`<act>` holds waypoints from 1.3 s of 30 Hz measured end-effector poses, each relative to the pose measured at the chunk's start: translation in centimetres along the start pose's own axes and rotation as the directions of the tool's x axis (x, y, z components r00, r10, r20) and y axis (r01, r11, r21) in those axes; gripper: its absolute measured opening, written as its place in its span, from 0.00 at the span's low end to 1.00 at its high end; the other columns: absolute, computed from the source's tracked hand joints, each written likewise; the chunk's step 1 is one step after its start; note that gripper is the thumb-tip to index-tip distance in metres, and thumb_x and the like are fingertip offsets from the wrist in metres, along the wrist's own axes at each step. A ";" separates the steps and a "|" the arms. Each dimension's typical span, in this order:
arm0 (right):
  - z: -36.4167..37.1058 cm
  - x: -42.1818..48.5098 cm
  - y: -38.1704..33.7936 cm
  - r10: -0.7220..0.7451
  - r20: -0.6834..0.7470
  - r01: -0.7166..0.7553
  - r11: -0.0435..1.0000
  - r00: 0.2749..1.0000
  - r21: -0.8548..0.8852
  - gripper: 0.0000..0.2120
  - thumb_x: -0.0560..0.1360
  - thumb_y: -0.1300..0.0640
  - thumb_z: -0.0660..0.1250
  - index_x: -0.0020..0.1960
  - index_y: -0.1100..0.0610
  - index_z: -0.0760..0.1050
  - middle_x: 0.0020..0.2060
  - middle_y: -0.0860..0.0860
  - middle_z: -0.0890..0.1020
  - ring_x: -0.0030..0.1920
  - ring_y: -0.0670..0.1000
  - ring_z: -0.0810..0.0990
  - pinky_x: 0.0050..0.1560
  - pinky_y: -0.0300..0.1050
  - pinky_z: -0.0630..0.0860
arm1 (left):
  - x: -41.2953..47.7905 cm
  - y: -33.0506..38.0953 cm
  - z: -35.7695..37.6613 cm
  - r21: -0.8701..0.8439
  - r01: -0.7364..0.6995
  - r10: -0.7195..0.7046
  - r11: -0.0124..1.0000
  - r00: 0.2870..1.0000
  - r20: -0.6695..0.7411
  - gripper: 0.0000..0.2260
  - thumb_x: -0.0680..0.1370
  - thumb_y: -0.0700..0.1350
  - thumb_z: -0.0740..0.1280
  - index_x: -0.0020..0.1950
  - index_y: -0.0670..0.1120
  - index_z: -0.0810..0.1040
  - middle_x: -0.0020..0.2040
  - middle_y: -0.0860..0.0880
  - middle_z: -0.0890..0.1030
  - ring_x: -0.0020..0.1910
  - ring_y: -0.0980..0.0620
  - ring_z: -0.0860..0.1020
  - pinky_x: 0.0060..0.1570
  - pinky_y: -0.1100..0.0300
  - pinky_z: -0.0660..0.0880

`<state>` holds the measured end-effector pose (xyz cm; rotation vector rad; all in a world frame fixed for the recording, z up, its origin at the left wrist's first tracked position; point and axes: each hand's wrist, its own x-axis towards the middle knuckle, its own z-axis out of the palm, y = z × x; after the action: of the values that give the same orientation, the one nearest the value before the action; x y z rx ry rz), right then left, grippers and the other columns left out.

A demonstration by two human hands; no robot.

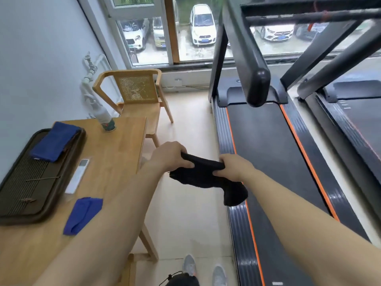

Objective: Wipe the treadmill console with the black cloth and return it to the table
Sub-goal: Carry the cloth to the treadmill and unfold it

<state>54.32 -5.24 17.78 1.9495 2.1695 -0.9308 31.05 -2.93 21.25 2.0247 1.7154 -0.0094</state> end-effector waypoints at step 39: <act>-23.9 -24.3 39.5 0.098 -0.545 0.119 0.930 0.833 0.349 0.10 0.80 0.52 0.64 0.48 0.57 0.80 0.41 0.54 0.82 0.42 0.56 0.81 0.32 0.43 0.71 | -0.6 49.3 5.0 -0.211 -0.172 0.034 0.962 0.844 -0.535 0.09 0.79 0.53 0.66 0.51 0.47 0.75 0.48 0.49 0.78 0.47 0.48 0.74 0.47 0.54 0.69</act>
<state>103.32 -14.82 32.96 2.6793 2.4236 -0.9122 78.26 -9.99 34.43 2.0349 1.7892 0.8375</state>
